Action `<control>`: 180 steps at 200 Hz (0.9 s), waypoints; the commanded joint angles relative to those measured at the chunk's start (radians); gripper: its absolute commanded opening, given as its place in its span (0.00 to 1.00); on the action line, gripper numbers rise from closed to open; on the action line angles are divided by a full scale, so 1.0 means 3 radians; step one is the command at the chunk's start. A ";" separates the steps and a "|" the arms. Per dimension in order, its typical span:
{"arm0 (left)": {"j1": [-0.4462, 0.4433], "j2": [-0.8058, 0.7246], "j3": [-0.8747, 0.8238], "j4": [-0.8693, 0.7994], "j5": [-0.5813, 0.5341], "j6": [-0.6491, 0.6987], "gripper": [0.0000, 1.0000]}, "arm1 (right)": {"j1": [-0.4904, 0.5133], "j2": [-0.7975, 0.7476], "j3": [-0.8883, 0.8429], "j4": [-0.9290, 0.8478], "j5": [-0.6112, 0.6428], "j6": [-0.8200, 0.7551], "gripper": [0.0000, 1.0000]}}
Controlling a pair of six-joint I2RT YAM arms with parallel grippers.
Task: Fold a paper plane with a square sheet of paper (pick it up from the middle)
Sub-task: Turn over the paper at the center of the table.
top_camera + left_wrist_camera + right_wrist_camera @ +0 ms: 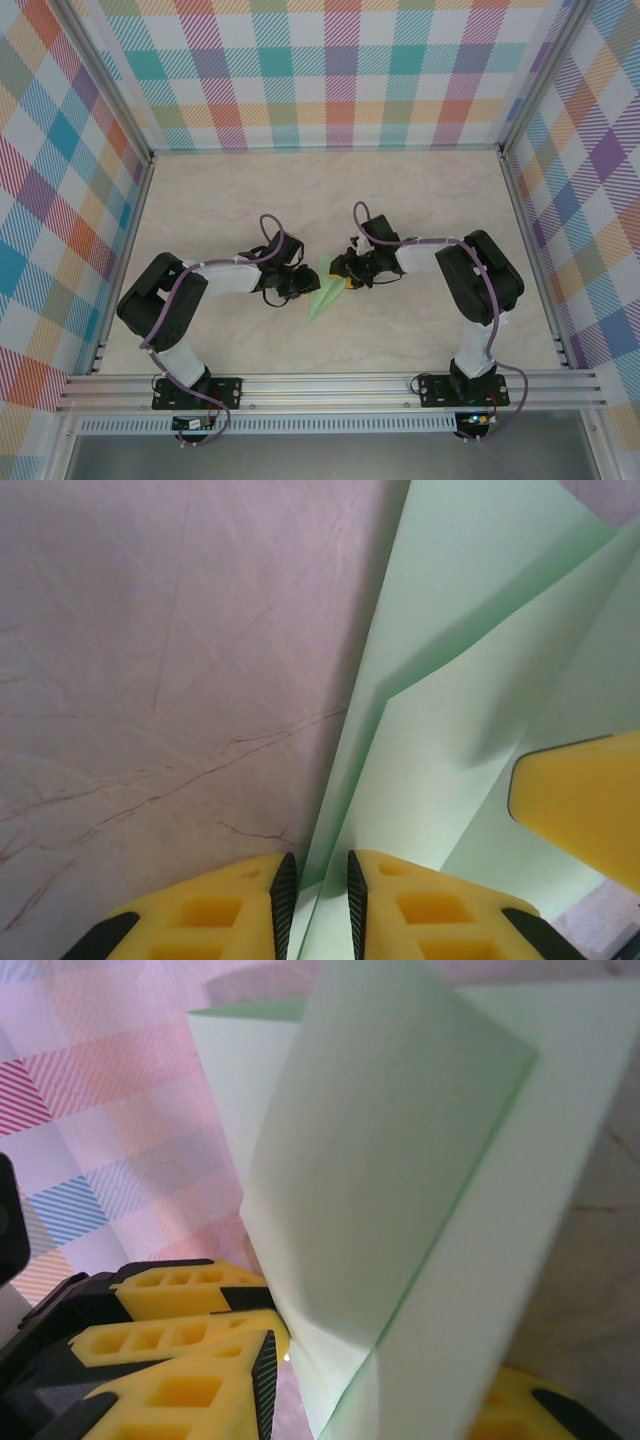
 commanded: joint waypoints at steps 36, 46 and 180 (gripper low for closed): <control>0.0065 -0.0086 -0.0100 -0.0029 -0.0134 -0.0048 0.25 | 0.0028 0.0105 0.0156 0.0117 -0.0003 -0.0171 0.26; 0.0070 -0.0097 -0.0105 -0.0034 -0.0129 -0.0045 0.25 | 0.0028 0.0119 0.0176 0.0116 -0.0009 -0.0201 0.24; 0.0100 -0.2148 -0.0677 -0.1002 -0.1106 -0.0183 0.41 | 0.0058 -0.0256 0.1702 -0.2959 0.1510 -0.1986 0.06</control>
